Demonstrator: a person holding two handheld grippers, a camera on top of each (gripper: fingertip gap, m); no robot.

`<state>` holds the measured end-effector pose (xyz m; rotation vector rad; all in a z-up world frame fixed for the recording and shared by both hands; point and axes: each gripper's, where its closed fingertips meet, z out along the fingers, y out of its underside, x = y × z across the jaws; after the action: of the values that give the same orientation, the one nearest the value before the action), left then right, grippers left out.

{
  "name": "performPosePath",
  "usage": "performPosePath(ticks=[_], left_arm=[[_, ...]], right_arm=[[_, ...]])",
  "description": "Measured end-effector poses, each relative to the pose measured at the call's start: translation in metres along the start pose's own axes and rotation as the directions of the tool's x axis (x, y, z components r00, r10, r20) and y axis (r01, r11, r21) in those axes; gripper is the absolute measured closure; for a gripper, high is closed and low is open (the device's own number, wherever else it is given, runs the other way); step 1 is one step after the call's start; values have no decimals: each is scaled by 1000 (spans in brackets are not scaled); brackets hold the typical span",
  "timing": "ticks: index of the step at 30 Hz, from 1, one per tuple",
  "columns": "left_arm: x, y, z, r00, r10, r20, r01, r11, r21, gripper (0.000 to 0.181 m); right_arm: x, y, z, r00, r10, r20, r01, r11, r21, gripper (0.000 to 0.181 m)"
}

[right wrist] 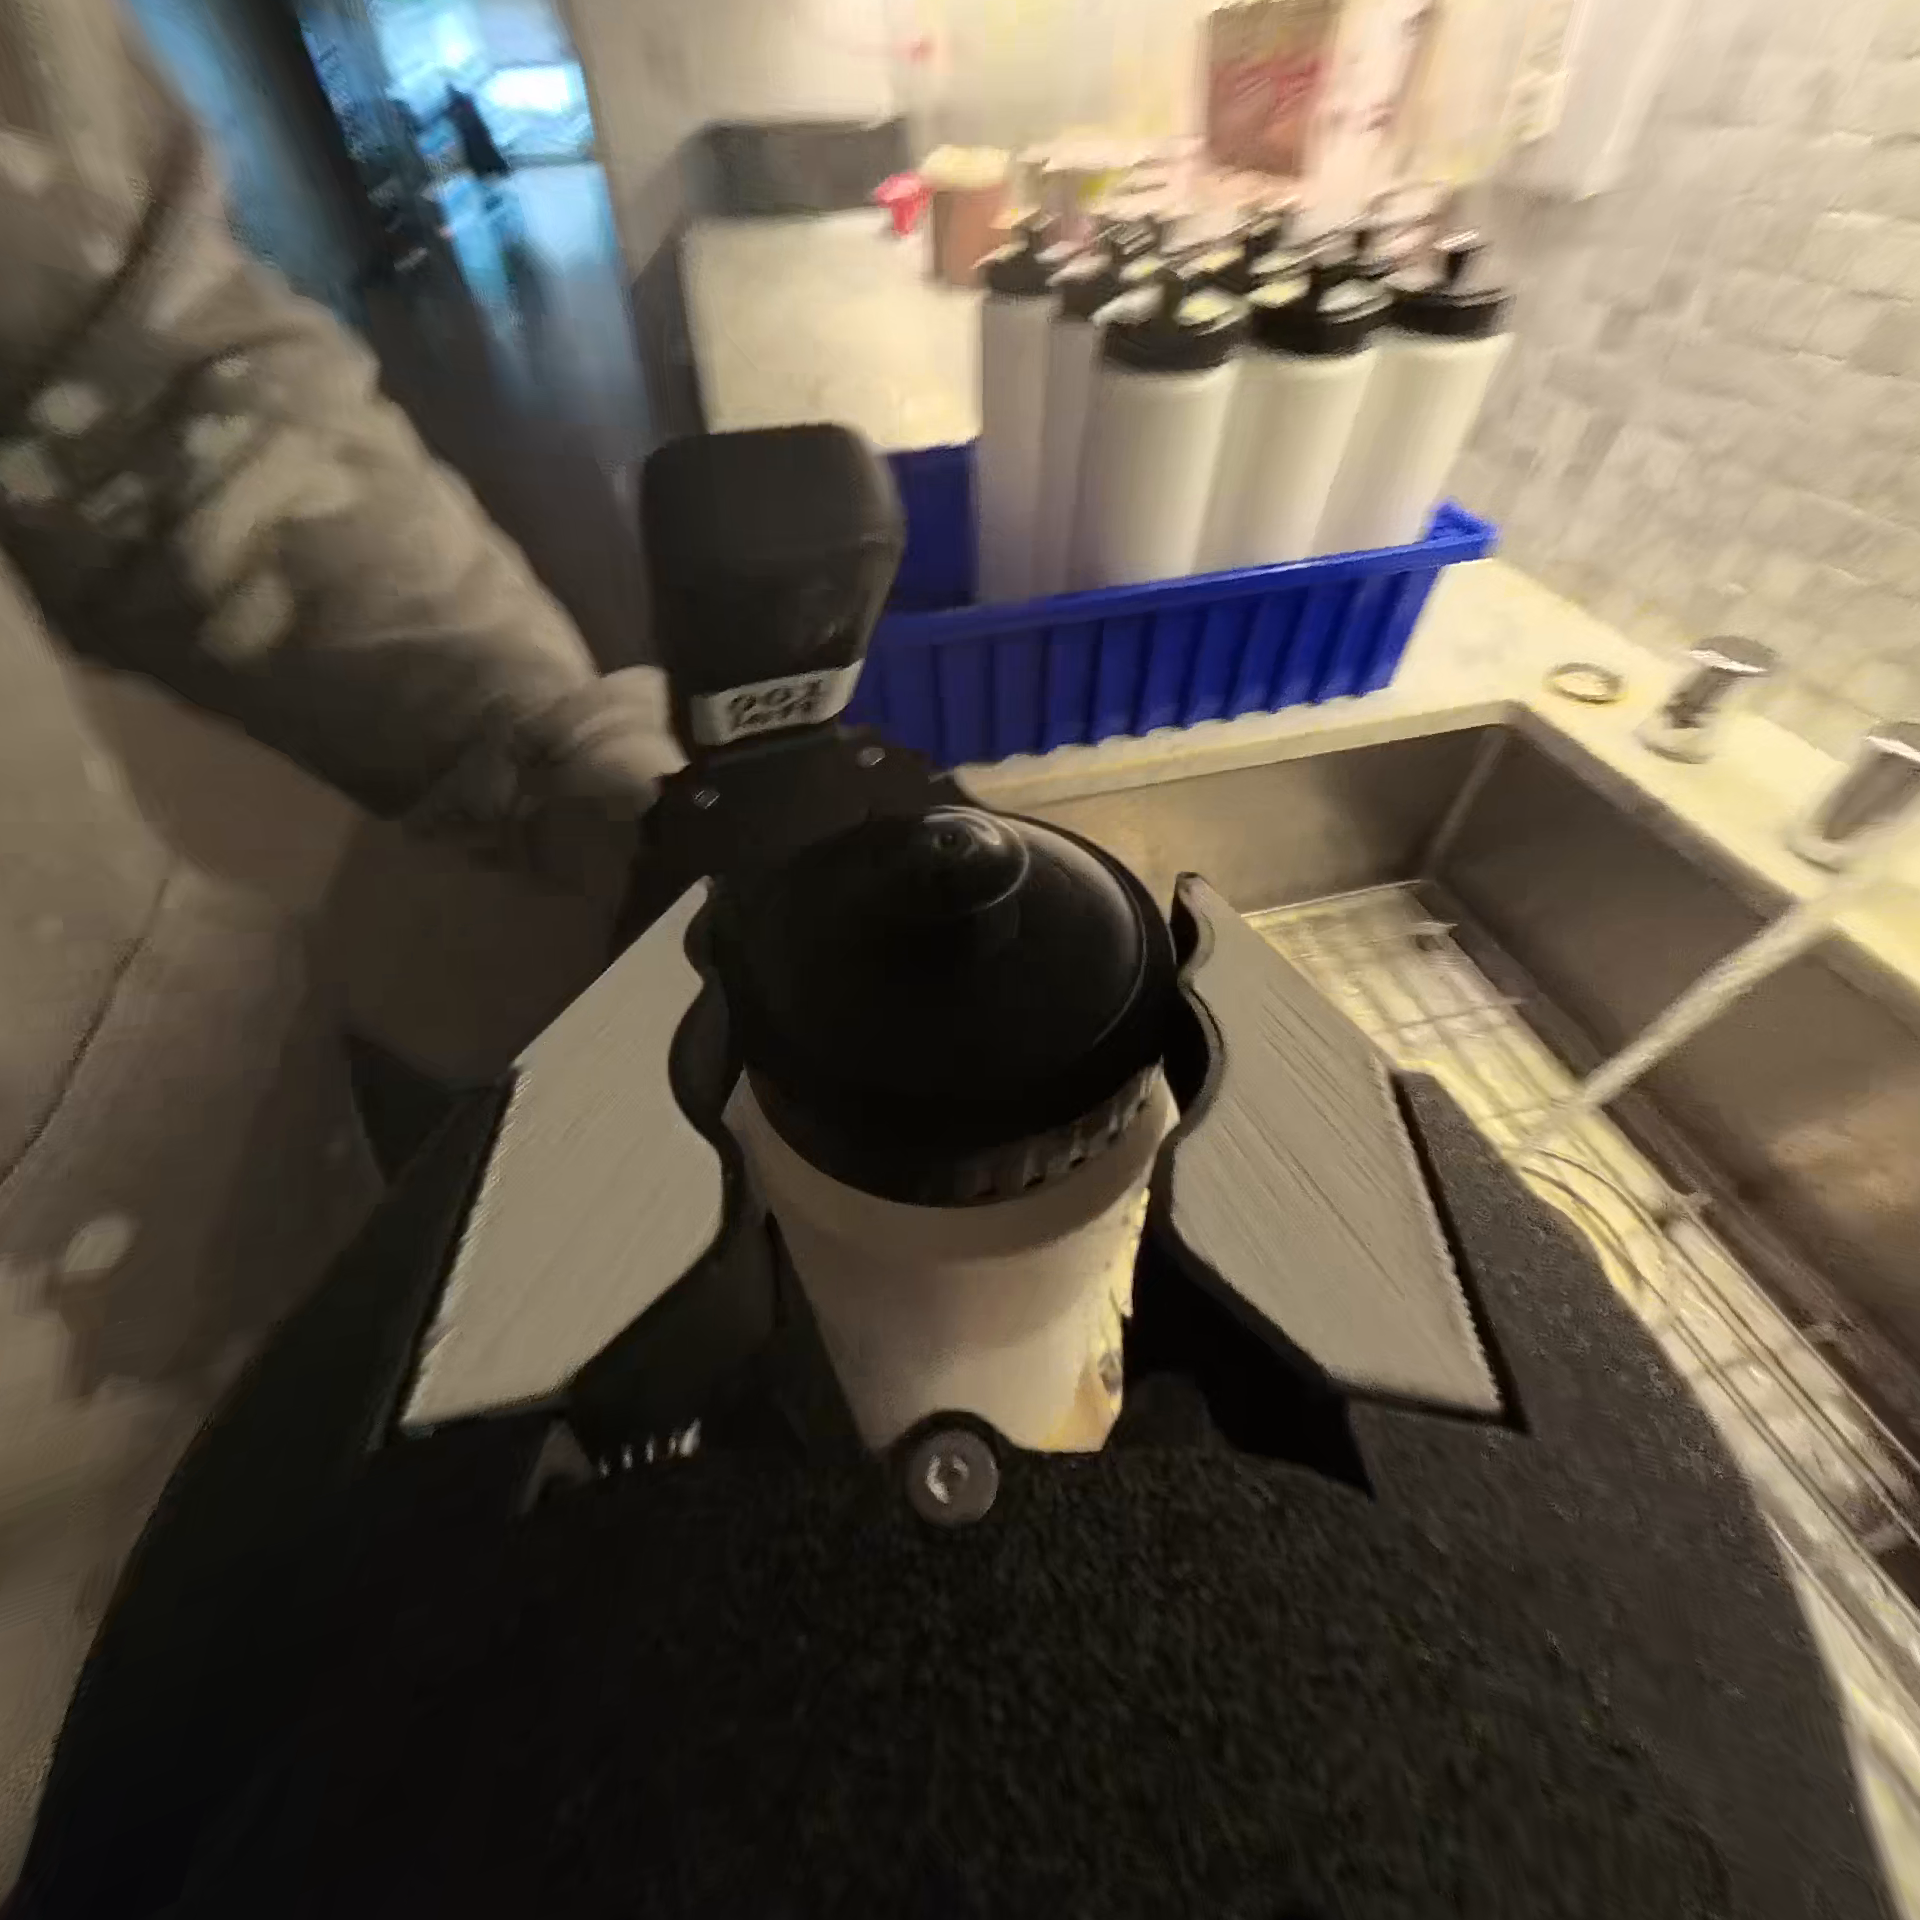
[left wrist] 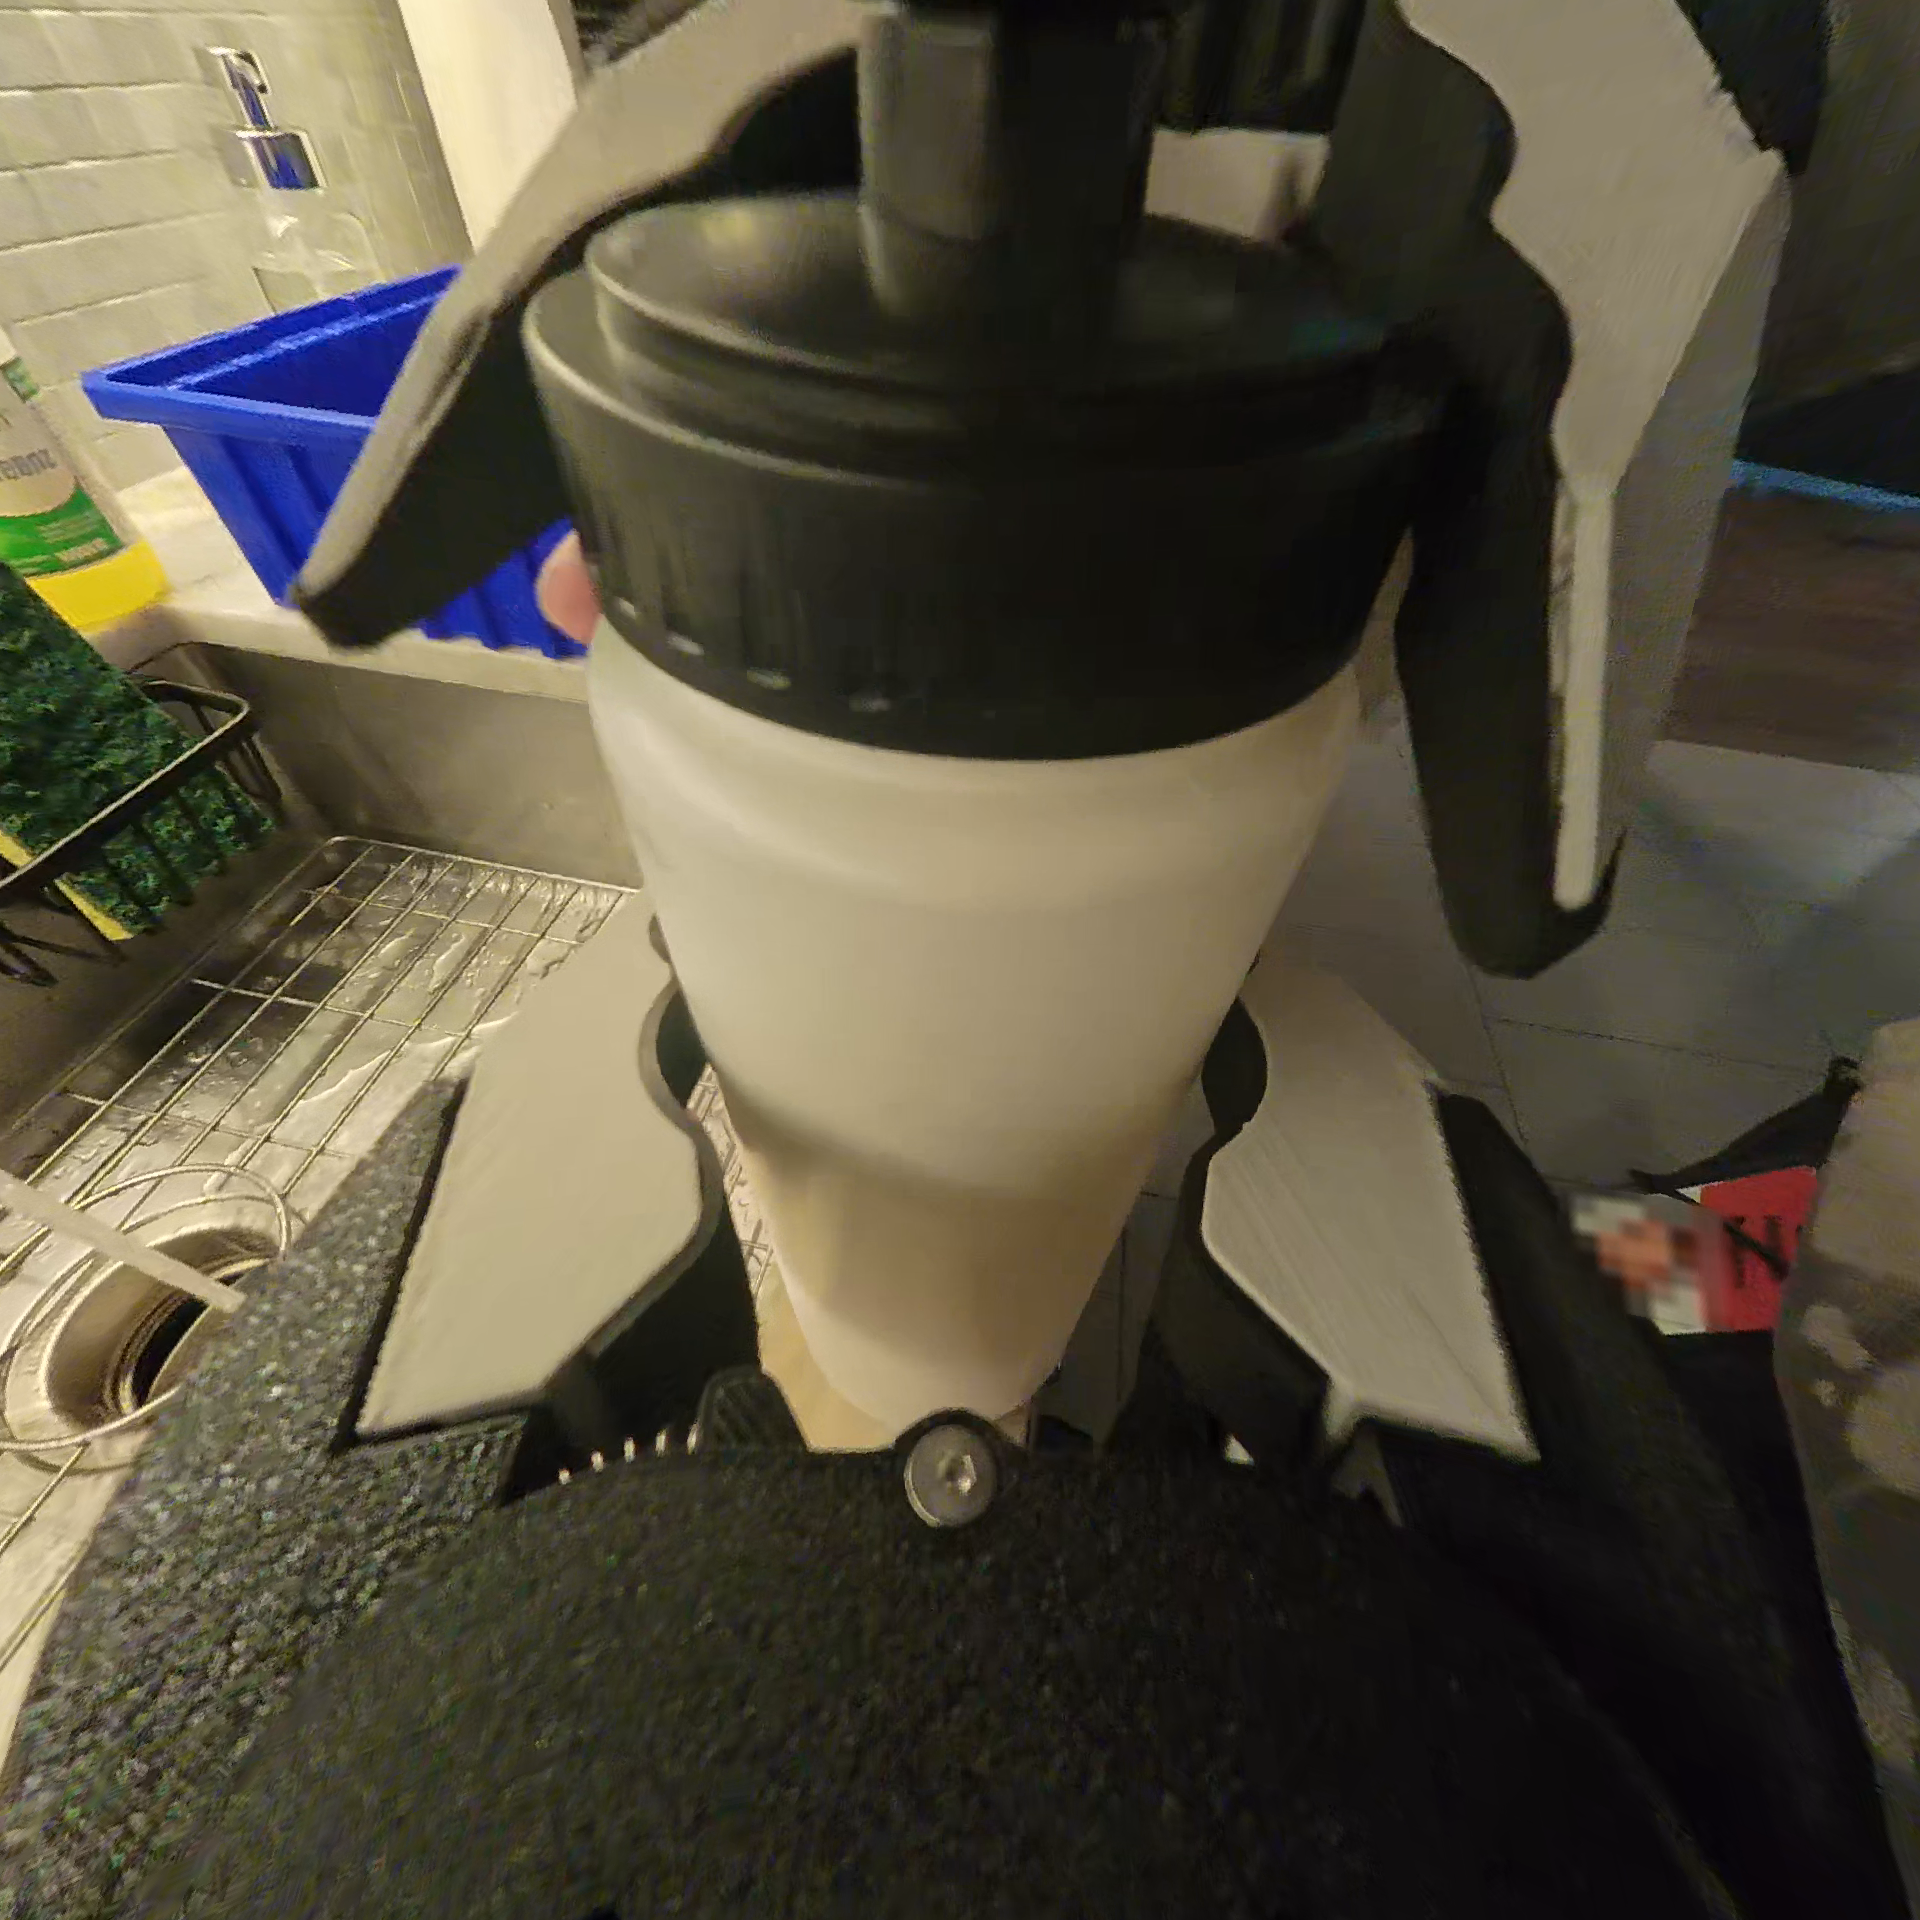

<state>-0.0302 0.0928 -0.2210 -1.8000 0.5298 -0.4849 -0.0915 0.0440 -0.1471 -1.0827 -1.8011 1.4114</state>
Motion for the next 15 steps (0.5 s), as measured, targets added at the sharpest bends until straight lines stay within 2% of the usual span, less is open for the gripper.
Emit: performPosePath(ticks=[2, 3, 6, 8, 9, 10, 11, 13, 15], left_arm=[[-4, 0, -1, 999, -15, 47, 15, 1000, 9, 83], [-6, -1, -1, 996, -24, 82, 23, 1000, 13, 83], [-10, -2, 0, 980, -27, 199, 21, 999, 28, 83], [-12, -3, 0, 965, -48, 259, 37, 998, 48, 84], [-13, -3, 0, 960, -62, 272, 47, 997, 60, 85], [-14, -3, -1, 959, -71, 275, 55, 996, 65, 85], [-15, -3, -2, 960, -76, 269, 59, 996, 69, 84], [-13, -3, -2, 968, -68, 241, 52, 996, 70, 82], [-11, -3, -2, 978, -51, 203, 39, 997, 60, 82]], right_arm=[[9, -4, 0, 979, 36, -203, -22, 997, 71, 99], [14, -4, -2, 944, 63, -324, -33, 995, 97, 99], [26, -2, -15, 737, 162, -657, -70, 984, 165, 99], [31, 0, -19, 600, 216, -770, -110, 976, 187, 99], [33, 0, -18, 585, 217, -781, -116, 976, 185, 99], [32, -2, -16, 612, 207, -763, -114, 978, 174, 99], [30, -8, -13, 680, 188, -709, -90, 981, 174, 99], [25, -16, -14, 817, 124, -564, -52, 989, 141, 86], [19, -18, -14, 931, 60, -360, -36, 997, 73, 80]])
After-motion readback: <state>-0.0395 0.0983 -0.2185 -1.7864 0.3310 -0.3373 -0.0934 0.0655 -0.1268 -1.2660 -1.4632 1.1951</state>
